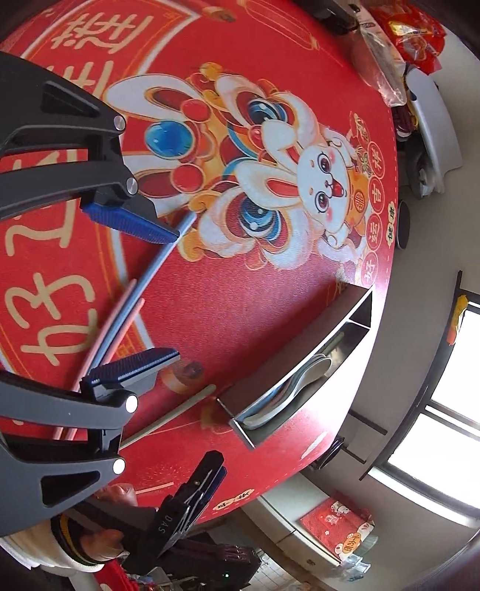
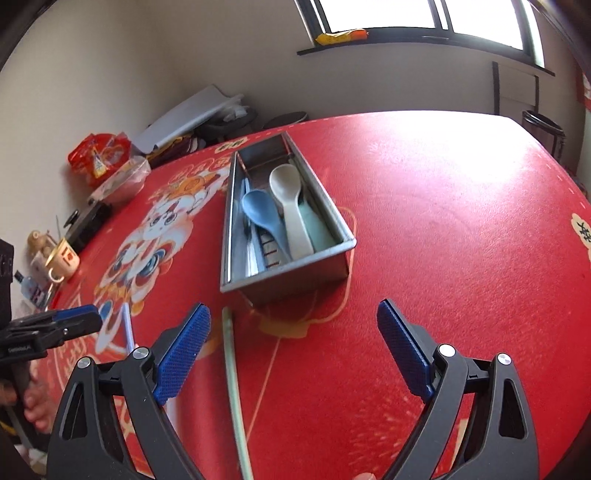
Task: Organize utensils
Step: 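Move the left tool onto the blue chopstick and close on it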
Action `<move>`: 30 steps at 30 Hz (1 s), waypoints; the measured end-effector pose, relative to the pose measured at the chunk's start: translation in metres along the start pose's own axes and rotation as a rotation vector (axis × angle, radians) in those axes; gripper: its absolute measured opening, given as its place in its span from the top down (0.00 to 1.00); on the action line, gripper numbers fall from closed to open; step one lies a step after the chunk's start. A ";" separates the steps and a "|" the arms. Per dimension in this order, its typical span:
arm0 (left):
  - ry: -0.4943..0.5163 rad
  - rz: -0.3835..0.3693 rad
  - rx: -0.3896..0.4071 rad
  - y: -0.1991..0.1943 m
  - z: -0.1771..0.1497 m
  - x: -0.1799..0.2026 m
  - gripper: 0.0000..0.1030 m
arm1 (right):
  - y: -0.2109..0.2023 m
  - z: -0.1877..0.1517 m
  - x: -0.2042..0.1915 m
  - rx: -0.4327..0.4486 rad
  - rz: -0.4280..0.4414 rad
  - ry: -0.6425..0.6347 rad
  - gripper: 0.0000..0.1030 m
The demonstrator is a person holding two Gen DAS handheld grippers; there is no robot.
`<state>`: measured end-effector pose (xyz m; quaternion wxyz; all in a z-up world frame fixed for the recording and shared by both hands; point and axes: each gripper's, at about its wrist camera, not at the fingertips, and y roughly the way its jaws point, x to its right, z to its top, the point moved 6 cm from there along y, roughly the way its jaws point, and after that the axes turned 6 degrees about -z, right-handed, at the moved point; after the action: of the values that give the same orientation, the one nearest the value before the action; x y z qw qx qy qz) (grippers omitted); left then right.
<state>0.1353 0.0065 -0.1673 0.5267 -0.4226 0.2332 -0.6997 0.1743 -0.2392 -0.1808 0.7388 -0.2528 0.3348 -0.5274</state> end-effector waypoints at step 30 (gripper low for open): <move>-0.084 0.042 -0.007 0.057 0.023 -0.030 0.88 | -0.010 -0.039 -0.004 -0.043 -0.035 0.031 0.14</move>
<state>0.1884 0.0179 -0.2095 0.5493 -0.4485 0.2222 -0.6691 0.1374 -0.2390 -0.1977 0.7188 -0.2660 0.3529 -0.5367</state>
